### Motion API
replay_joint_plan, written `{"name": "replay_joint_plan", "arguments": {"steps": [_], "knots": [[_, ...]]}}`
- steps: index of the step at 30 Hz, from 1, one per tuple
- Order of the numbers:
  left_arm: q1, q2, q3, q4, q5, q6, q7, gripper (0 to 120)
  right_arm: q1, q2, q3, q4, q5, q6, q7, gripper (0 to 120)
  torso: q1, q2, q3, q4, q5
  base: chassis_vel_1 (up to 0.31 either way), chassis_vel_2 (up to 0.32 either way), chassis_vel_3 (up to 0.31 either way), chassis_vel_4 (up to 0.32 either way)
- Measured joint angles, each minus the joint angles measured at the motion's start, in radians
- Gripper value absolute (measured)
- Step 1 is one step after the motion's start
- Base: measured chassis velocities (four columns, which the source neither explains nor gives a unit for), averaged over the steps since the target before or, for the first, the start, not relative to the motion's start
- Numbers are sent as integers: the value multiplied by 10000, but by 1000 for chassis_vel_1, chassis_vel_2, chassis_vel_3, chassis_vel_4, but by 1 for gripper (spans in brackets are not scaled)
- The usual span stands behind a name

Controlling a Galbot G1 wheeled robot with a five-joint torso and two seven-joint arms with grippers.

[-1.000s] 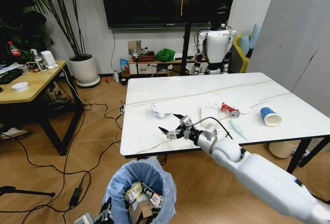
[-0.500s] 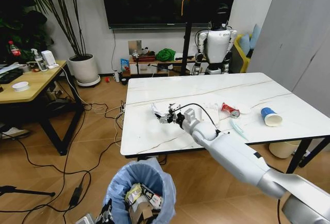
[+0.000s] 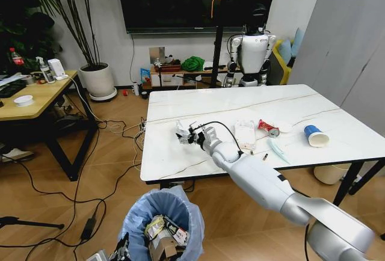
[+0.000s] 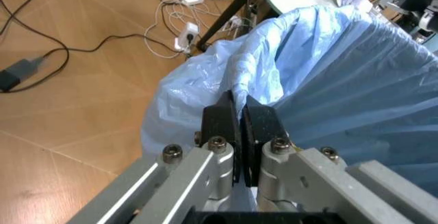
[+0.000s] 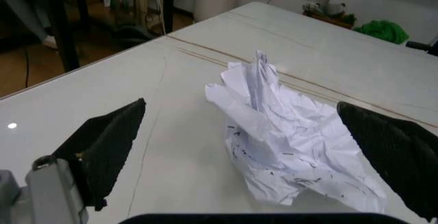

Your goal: Pick up the trash bin and place the trash from the table into it.

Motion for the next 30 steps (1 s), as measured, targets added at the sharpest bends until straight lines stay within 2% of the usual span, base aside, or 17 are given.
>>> {"name": "replay_joint_plan", "arguments": {"steps": [19,27,30], "knots": [[-52,8,-37,-50,-47,-20,12,0,389,884,290,-1936,-381,172,-203,100,-2,0,0,0,2,0,0,0,0],[-38,-31,-56,-49,-21,-25,12,0,447,1110,258,-2283,-496,245,-323,100,-2,0,0,0,3,0,0,0,0],[-33,-42,-68,-59,-18,-27,14,0,447,1184,192,-2418,-519,291,-421,94,-2,0,0,1,3,0,0,0,0]]}}
